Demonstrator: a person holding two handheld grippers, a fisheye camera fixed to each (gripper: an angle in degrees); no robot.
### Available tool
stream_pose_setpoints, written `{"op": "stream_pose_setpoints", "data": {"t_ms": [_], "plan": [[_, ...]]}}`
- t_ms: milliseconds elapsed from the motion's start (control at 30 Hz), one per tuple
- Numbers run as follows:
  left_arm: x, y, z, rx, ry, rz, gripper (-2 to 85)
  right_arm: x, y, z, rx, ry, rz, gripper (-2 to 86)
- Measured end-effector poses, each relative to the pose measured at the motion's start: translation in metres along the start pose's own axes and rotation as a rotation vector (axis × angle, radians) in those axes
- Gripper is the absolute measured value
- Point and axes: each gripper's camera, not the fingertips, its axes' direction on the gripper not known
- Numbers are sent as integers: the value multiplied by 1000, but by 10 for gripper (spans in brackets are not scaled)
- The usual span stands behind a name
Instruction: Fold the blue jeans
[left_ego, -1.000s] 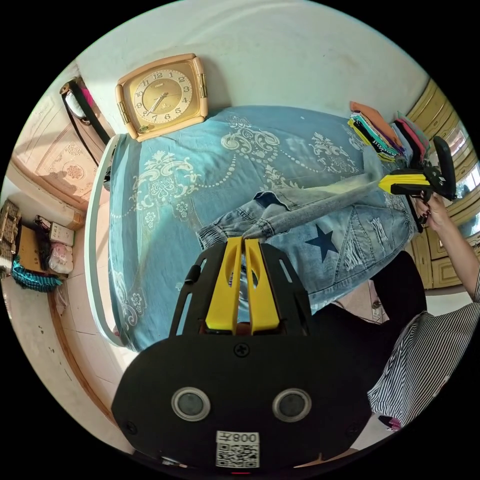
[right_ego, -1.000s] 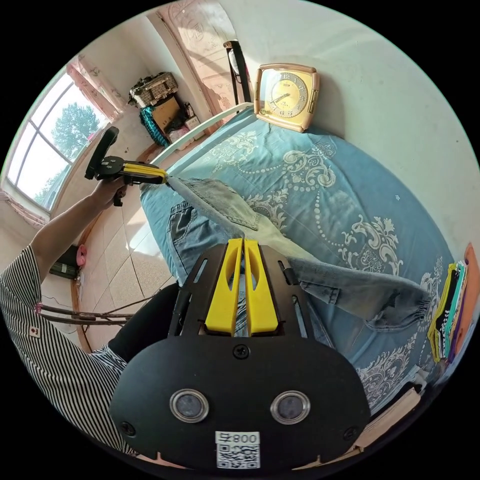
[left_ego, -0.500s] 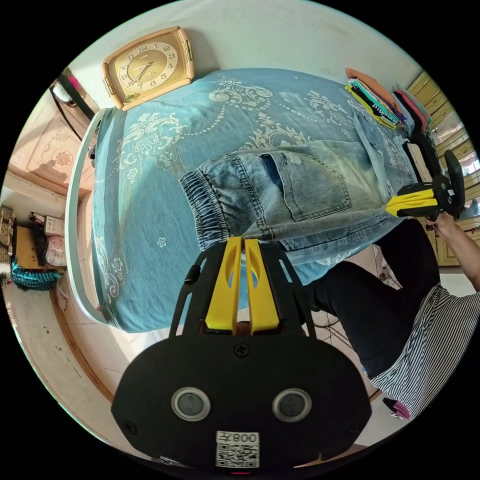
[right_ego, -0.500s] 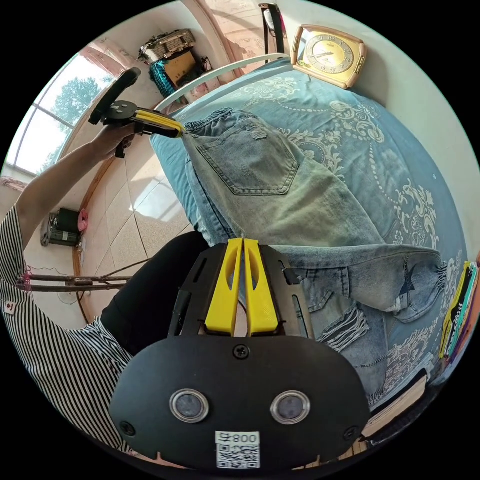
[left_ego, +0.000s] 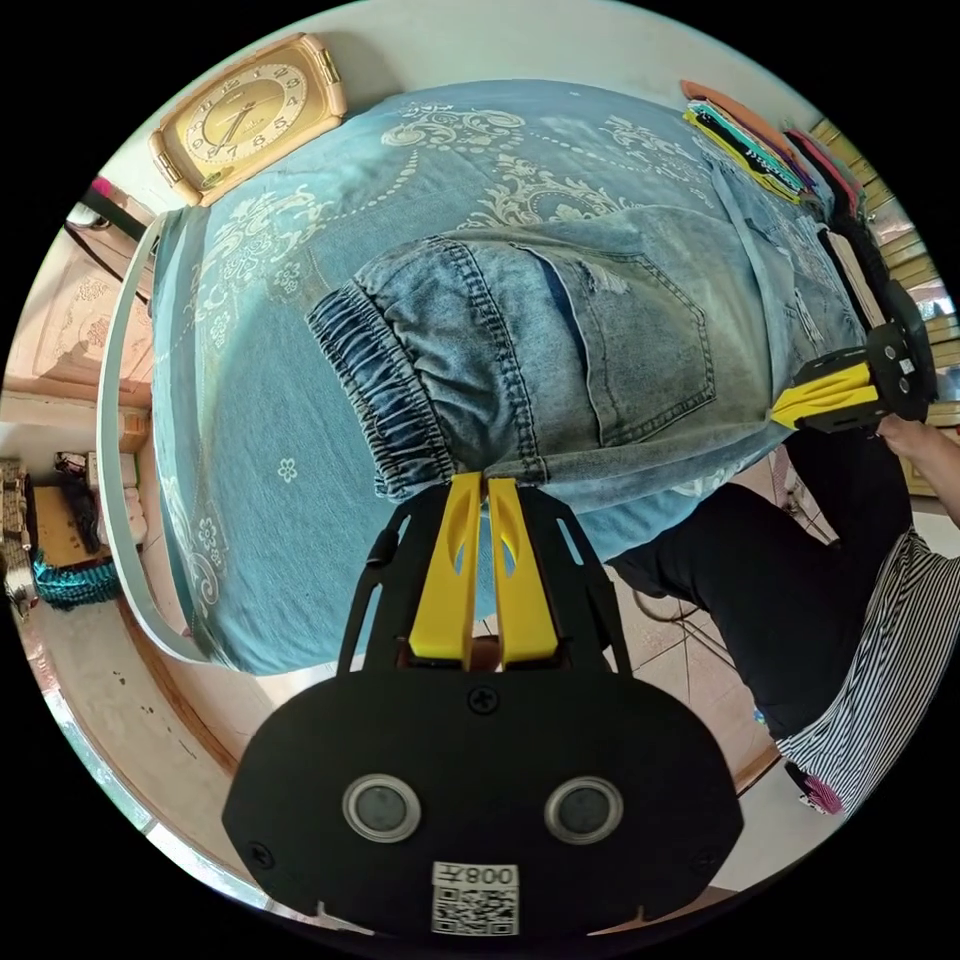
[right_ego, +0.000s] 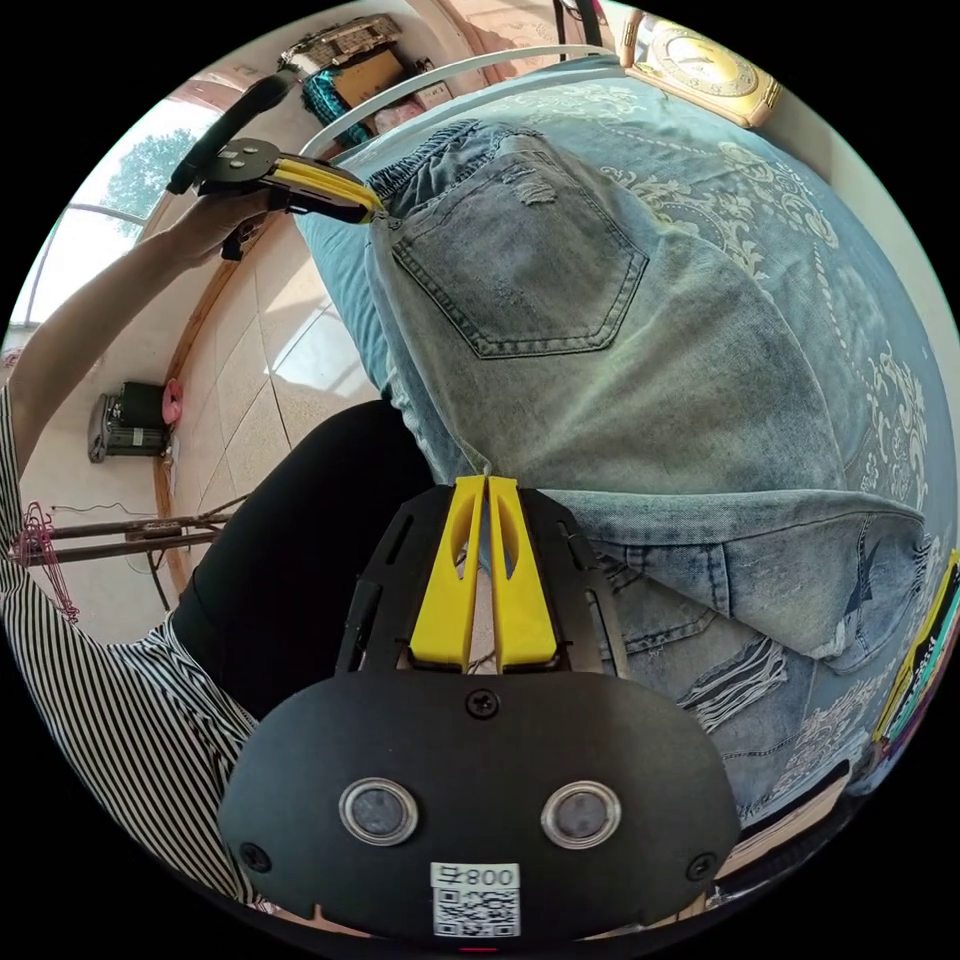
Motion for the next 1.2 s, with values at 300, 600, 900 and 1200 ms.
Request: {"op": "stream_pose_setpoints", "data": {"t_ms": [300, 600, 900, 1200], "plan": [[-9, 39, 27, 111, 147, -122, 21, 17, 22, 18, 27, -34, 32, 6], [27, 80, 41, 315, 80, -285, 20, 42, 51, 20, 89, -90, 110, 7], [52, 105, 77, 444, 72, -519, 3, 63, 76, 10, 116, -101, 127, 10], [76, 56, 180, 250, 348, -444, -5, 89, 115, -17, 206, -170, 189, 11]]}}
